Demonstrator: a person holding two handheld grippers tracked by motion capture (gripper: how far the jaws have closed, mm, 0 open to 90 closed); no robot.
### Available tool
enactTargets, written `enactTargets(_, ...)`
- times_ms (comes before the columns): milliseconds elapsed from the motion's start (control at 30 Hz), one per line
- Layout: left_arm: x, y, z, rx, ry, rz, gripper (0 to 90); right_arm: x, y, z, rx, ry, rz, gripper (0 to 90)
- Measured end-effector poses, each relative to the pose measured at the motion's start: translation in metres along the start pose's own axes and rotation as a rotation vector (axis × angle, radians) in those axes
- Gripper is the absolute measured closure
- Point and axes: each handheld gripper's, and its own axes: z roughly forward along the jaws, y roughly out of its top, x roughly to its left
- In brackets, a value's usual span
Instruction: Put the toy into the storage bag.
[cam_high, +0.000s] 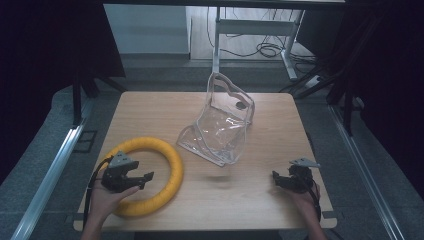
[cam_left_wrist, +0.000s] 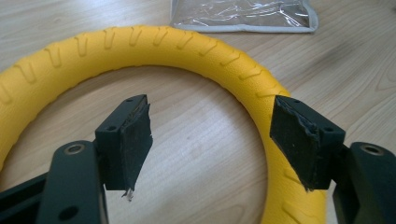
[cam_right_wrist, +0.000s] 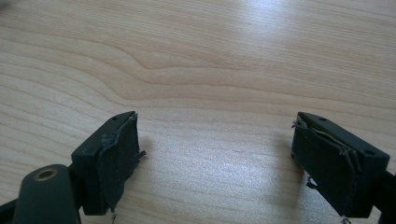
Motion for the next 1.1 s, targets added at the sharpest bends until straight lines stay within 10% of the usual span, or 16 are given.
enactTargets(333,-0.010,0.002,-0.012,0.089,-0.046,0.002,29.7,0.000,0.000,0.000,0.001,0.000,0.001,15.4)
enactTargets(733,-0.040,0.004,0.026,0.318,-0.104,0.107,28.7,0.000,0.000,0.000,-0.001,-0.005,0.006,15.8)
enactTargets(1100,-0.062,0.010,0.059,0.461,-0.070,0.175,28.2,0.000,0.000,0.000,-0.003,-0.006,0.006,16.1)
